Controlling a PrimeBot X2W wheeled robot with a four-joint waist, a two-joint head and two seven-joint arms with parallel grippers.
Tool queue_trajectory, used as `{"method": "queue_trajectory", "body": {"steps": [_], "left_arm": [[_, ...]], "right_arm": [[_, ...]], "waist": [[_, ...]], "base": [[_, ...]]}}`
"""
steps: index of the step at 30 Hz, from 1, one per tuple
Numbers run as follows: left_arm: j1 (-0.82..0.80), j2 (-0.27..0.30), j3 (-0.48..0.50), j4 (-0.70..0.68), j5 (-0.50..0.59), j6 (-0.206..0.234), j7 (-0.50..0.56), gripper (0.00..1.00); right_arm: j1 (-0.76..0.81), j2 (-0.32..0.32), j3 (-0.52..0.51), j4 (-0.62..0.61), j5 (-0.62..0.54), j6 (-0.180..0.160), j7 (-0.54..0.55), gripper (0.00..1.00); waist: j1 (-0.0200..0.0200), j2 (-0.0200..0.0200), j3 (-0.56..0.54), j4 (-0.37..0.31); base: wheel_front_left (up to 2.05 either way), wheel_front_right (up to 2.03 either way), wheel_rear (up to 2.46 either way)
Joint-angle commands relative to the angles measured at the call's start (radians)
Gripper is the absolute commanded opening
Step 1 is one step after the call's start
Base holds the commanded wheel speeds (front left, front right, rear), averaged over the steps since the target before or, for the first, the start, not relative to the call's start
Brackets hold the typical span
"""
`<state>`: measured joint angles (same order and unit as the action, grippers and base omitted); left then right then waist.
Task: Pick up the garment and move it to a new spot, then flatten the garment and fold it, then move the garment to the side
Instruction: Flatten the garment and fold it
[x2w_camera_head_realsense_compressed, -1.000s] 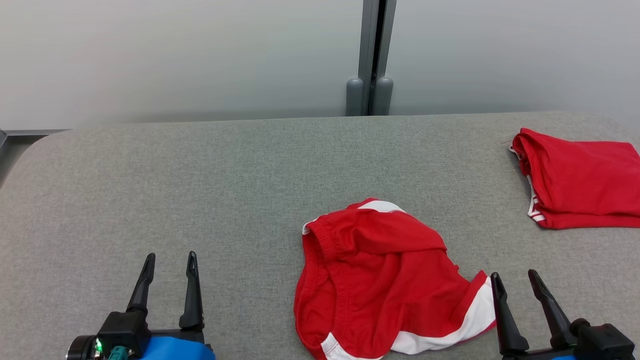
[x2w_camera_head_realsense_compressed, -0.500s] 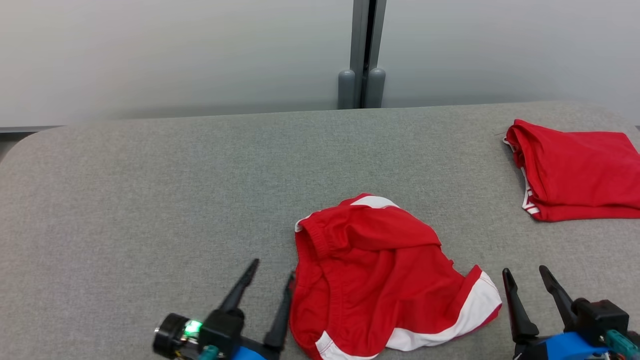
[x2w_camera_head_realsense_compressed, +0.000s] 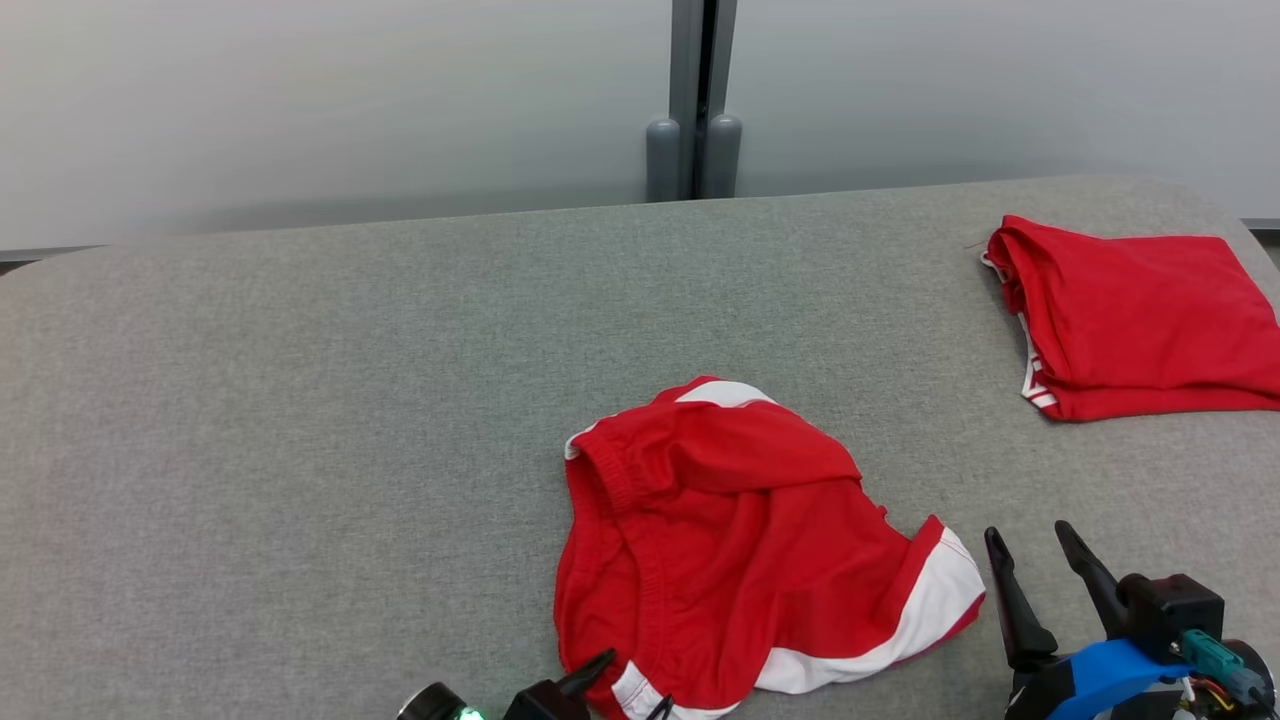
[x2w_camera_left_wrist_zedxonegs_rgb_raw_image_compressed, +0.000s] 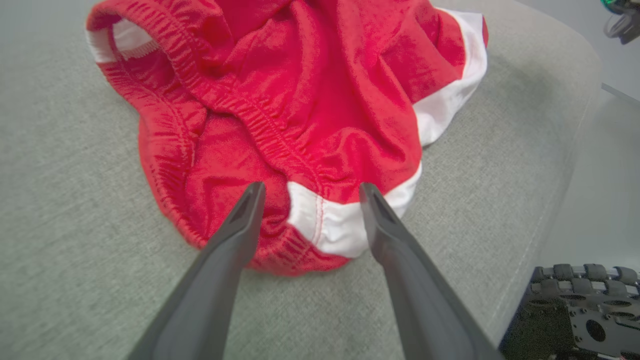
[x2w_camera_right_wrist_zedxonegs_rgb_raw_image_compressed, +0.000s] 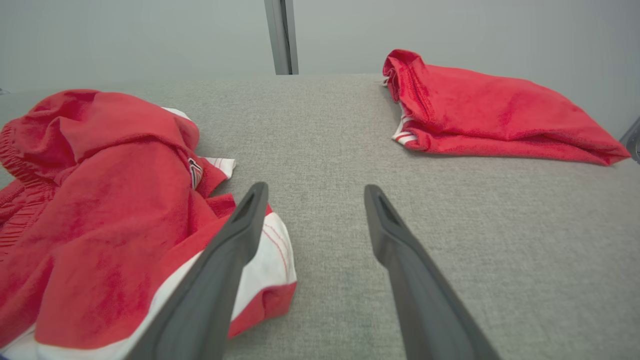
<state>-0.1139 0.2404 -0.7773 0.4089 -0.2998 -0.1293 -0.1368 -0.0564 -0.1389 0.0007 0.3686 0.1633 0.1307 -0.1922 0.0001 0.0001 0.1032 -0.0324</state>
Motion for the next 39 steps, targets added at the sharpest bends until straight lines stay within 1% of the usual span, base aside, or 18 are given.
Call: {"method": "queue_trajectory", "body": {"steps": [1, 6, 10, 11, 12, 13, 19, 22, 32, 36, 39], "left_arm": [[-0.023, 0.009, -0.016, 0.013, -0.014, -0.001, 0.012, 1.0], [-0.053, 0.023, -0.085, 0.048, -0.061, -0.001, 0.036, 1.0], [-0.064, 0.022, -0.109, 0.072, -0.081, -0.001, 0.053, 1.0], [-0.069, 0.02, -0.114, 0.077, -0.089, -0.001, 0.054, 0.72], [-0.072, 0.019, -0.119, 0.083, -0.095, -0.001, 0.054, 0.34], [-0.074, 0.018, -0.123, 0.087, -0.102, -0.001, 0.052, 0.0], [-0.086, 0.01, -0.103, 0.086, -0.138, -0.001, 0.017, 0.0], [-0.091, 0.017, -0.081, 0.078, -0.152, 0.01, -0.005, 0.0], [-0.059, 0.08, 0.033, 0.028, -0.222, 0.078, -0.069, 0.0], [-0.038, 0.104, 0.061, 0.012, -0.244, 0.095, -0.077, 0.0], [-0.024, 0.111, 0.068, 0.004, -0.259, 0.097, -0.072, 0.0]], "right_arm": [[-0.014, -0.006, 0.002, 0.006, 0.005, 0.0, -0.007, 1.0], [-0.026, -0.012, 0.005, 0.022, 0.01, 0.0, -0.017, 1.0], [-0.03, -0.011, 0.006, 0.03, 0.011, 0.0, -0.022, 1.0], [-0.03, -0.011, 0.006, 0.032, 0.011, 0.0, -0.023, 1.0], [-0.029, -0.008, 0.006, 0.033, 0.009, 0.0, -0.024, 1.0], [-0.027, -0.006, 0.006, 0.033, 0.008, 0.0, -0.026, 1.0], [-0.016, -0.006, 0.01, 0.038, 0.017, 0.0, -0.031, 1.0], [-0.014, -0.007, 0.014, 0.04, 0.022, 0.0, -0.033, 1.0], [-0.003, 0.0, 0.01, 0.044, 0.028, 0.0, -0.043, 1.0], [0.002, 0.004, 0.009, 0.047, 0.029, 0.0, -0.047, 1.0], [0.005, 0.005, 0.008, 0.049, 0.029, 0.0, -0.048, 1.0]], "waist": [[-0.0001, -0.0001, 0.001, -0.004], [-0.0001, -0.0001, 0.005, -0.016], [-0.0001, -0.0001, 0.004, -0.019], [-0.0001, -0.0001, 0.002, -0.019], [-0.0001, -0.0001, 0.0, -0.019], [-0.0001, -0.0001, -0.001, -0.019], [-0.0001, -0.0001, -0.01, -0.005], [-0.0001, -0.0001, -0.011, 0.004], [-0.0001, -0.0001, -0.008, 0.03], [-0.0001, -0.0001, -0.009, 0.033], [-0.0001, -0.0001, -0.012, 0.034]], "base": [[0.0, 0.0, 0.0], [0.0, 0.0, 0.0], [0.0, 0.0, 0.0], [0.0, 0.0, 0.0], [0.0, 0.0, 0.0], [0.0, 0.0, 0.0], [0.0, 0.0, 0.0], [0.0, 0.0, 0.0], [0.0, 0.0, 0.0], [0.0, 0.0, 0.0], [0.0, 0.0, 0.0]]}}
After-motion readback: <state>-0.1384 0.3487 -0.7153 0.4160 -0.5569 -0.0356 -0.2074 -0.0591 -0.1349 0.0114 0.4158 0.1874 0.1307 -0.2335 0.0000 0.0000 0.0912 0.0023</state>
